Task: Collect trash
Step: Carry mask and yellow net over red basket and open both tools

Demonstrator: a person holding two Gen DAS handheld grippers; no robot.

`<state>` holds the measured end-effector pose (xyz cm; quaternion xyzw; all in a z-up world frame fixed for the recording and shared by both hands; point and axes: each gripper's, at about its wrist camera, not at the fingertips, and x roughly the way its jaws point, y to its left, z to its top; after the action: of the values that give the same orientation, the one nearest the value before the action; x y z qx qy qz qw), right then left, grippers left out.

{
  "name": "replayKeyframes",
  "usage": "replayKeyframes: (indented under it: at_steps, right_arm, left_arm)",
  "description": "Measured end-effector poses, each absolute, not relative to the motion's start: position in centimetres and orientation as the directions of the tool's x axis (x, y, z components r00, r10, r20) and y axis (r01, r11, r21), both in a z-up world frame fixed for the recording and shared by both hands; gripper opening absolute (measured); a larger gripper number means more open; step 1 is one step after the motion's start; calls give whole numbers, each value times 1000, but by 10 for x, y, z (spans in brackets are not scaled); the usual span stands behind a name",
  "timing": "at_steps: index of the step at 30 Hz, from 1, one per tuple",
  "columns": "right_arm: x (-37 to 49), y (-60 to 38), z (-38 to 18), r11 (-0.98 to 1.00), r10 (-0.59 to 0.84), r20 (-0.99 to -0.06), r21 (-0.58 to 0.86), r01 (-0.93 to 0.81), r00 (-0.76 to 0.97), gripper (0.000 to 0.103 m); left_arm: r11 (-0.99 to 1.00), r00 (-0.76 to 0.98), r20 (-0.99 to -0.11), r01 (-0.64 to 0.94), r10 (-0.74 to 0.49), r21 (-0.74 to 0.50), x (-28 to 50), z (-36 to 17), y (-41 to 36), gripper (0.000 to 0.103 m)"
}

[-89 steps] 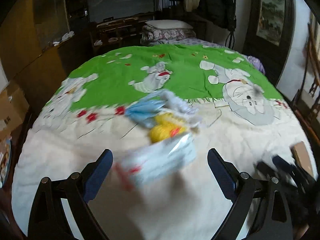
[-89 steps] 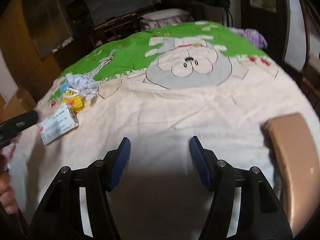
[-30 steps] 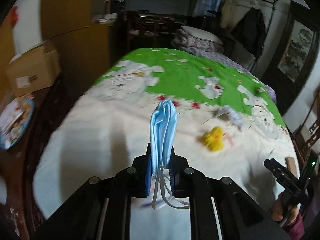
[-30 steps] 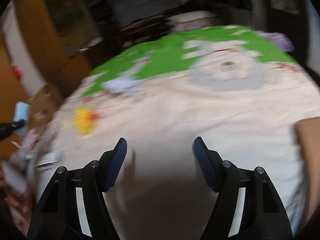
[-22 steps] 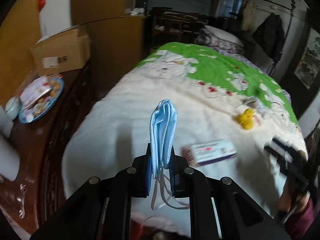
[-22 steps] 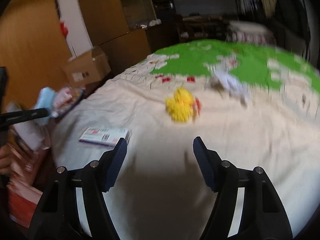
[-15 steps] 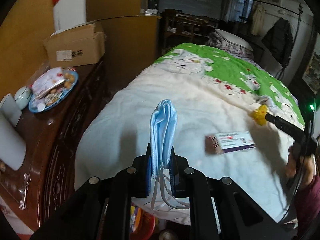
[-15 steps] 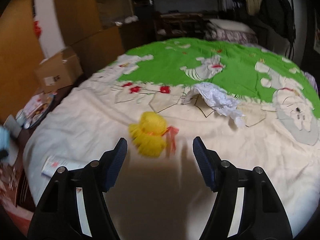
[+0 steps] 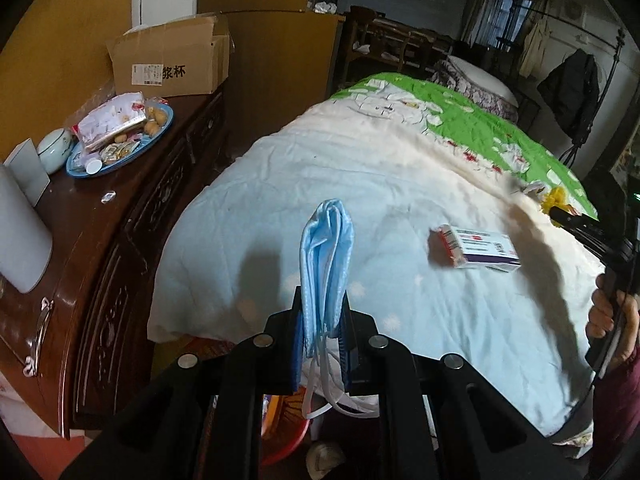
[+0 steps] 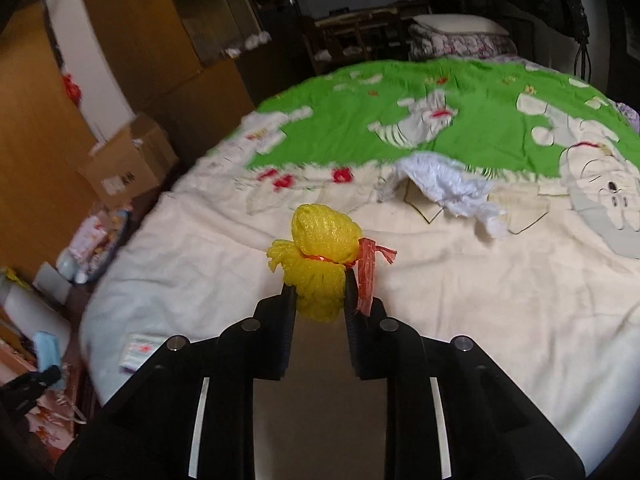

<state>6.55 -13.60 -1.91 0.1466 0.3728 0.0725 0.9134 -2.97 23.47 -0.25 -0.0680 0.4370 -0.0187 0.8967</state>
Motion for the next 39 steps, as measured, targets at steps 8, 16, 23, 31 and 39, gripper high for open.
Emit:
replayKeyframes:
  at_steps: [8, 16, 23, 31, 39]
  right_arm:
    - [-9, -92, 36, 909, 391, -557, 356, -215, 733, 24]
    - [-66, -26, 55, 820, 572, -523, 391, -419, 632, 24]
    - [-88, 18, 48, 799, 598, -565, 360, -482, 569, 24]
    - [-83, 52, 35, 794, 593, -612, 335, -507, 524, 24]
    - [-73, 75, 17, 790, 587, -653, 331, -516, 479, 24]
  left_arm:
    - [980, 648, -760, -109, -55, -164, -86, 17, 258, 15]
    - [963, 593, -804, -196, -36, -187, -130, -10, 295, 15]
    - [951, 554, -831, -225, -55, -213, -133, -46, 309, 15]
    - [958, 503, -864, -241, -15, -157, -117, -85, 313, 18]
    - [963, 473, -880, -254, 45, -87, -105, -110, 314, 39]
